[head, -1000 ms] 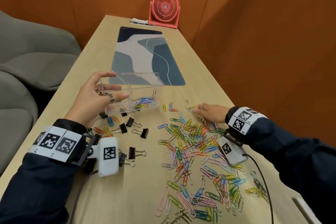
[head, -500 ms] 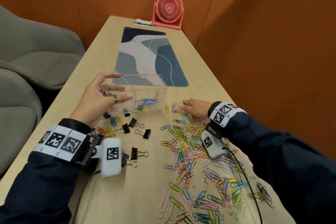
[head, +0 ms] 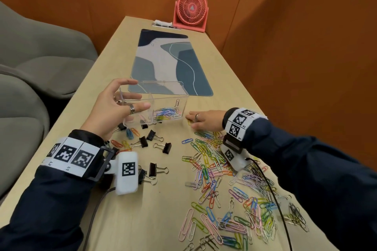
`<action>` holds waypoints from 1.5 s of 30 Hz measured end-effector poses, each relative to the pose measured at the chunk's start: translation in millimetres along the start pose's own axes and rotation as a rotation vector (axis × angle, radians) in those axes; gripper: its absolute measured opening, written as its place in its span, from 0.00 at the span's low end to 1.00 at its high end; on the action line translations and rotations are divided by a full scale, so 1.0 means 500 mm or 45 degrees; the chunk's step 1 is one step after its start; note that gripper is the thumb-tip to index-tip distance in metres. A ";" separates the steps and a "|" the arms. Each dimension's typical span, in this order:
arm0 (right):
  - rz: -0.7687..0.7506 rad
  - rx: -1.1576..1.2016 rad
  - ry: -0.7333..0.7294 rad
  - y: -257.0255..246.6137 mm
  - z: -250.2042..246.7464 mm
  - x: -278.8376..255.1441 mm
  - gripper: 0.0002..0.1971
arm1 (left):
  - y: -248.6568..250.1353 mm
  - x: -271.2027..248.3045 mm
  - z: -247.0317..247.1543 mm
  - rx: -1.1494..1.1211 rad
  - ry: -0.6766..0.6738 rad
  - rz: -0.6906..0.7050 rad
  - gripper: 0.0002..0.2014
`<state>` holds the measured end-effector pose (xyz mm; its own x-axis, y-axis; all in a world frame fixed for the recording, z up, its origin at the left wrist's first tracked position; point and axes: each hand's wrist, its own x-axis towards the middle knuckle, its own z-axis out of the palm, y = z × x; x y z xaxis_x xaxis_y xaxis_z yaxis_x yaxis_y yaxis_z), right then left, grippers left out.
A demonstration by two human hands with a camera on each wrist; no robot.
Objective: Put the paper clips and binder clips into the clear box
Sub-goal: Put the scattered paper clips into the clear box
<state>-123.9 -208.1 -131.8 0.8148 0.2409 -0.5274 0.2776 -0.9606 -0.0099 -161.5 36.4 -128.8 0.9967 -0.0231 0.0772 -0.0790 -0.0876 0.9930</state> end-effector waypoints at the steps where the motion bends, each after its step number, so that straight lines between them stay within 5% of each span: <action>1: -0.001 -0.039 -0.042 0.003 0.001 -0.004 0.27 | 0.002 -0.001 -0.001 -0.012 0.006 -0.007 0.29; 7: -0.036 -0.027 -0.140 0.029 0.009 -0.069 0.27 | 0.000 0.002 -0.003 -0.021 0.000 -0.018 0.28; 12: -0.015 0.227 0.155 0.049 -0.002 -0.071 0.22 | -0.004 0.004 -0.001 0.000 -0.005 -0.015 0.27; 21: -0.027 0.267 0.029 0.035 0.028 -0.056 0.29 | 0.003 -0.001 -0.003 -0.013 -0.006 -0.031 0.29; 33: -0.105 0.364 0.141 0.034 0.045 -0.058 0.14 | -0.002 0.000 -0.001 -0.013 -0.015 -0.022 0.28; 45: -0.016 0.563 0.213 0.048 0.040 -0.057 0.09 | -0.009 0.007 -0.003 -0.012 -0.018 -0.006 0.27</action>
<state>-150.4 -240.8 -133.9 0.8939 0.2366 -0.3809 0.0740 -0.9157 -0.3950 -157.4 38.1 -133.0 0.9968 -0.0365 0.0716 -0.0743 -0.0784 0.9941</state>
